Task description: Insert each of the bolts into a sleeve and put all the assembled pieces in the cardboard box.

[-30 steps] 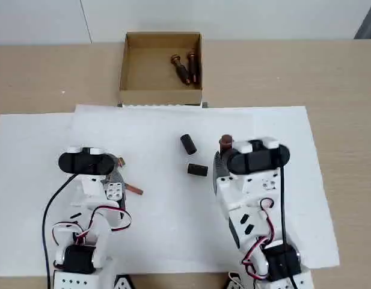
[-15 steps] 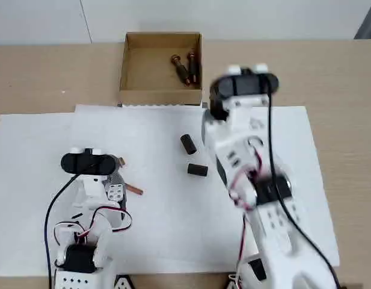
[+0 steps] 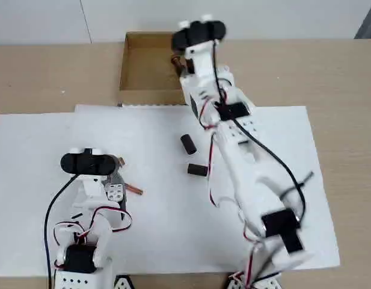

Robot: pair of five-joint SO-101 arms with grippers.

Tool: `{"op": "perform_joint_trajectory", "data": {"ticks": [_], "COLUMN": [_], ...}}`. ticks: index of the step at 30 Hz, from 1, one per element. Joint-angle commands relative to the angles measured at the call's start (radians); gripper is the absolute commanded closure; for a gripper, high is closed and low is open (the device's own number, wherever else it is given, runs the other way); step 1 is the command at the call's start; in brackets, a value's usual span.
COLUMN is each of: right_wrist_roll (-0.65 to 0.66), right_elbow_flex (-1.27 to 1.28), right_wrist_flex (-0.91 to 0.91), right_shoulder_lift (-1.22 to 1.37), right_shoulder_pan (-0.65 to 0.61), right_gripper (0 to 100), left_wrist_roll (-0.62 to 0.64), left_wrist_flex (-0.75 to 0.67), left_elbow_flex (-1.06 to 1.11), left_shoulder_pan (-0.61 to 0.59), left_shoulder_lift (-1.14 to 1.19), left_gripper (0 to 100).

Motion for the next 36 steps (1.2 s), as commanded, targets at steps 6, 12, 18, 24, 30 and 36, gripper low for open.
{"op": "perform_joint_trajectory", "data": {"ticks": [6,12,18,24,30,36], "right_wrist_roll": [0.258,0.486,0.557,0.555,0.528,0.528], "right_elbow_flex": [-0.411,-0.562,-0.623,-0.634,-0.635,-0.637], "right_wrist_flex": [-0.048,-0.094,-0.091,0.007,0.025,0.076], "right_shoulder_lift": [0.331,0.527,0.638,0.657,0.650,0.584], "right_shoulder_pan": [-0.028,-0.045,-0.053,-0.054,-0.054,-0.071], "right_gripper": [99.5,99.5,99.3,85.3,83.0,91.1], "left_wrist_roll": [0.000,0.000,0.000,0.000,0.000,0.000], "left_wrist_flex": [0.002,0.002,0.002,0.002,0.002,0.002], "left_elbow_flex": [-0.005,-0.005,-0.005,-0.005,-0.005,-0.005], "left_shoulder_pan": [-0.003,-0.003,-0.005,-0.005,-0.005,-0.005], "left_shoulder_lift": [-0.011,-0.011,-0.011,-0.011,-0.011,-0.011], "left_gripper": [99,99,99,99,99,99]}}
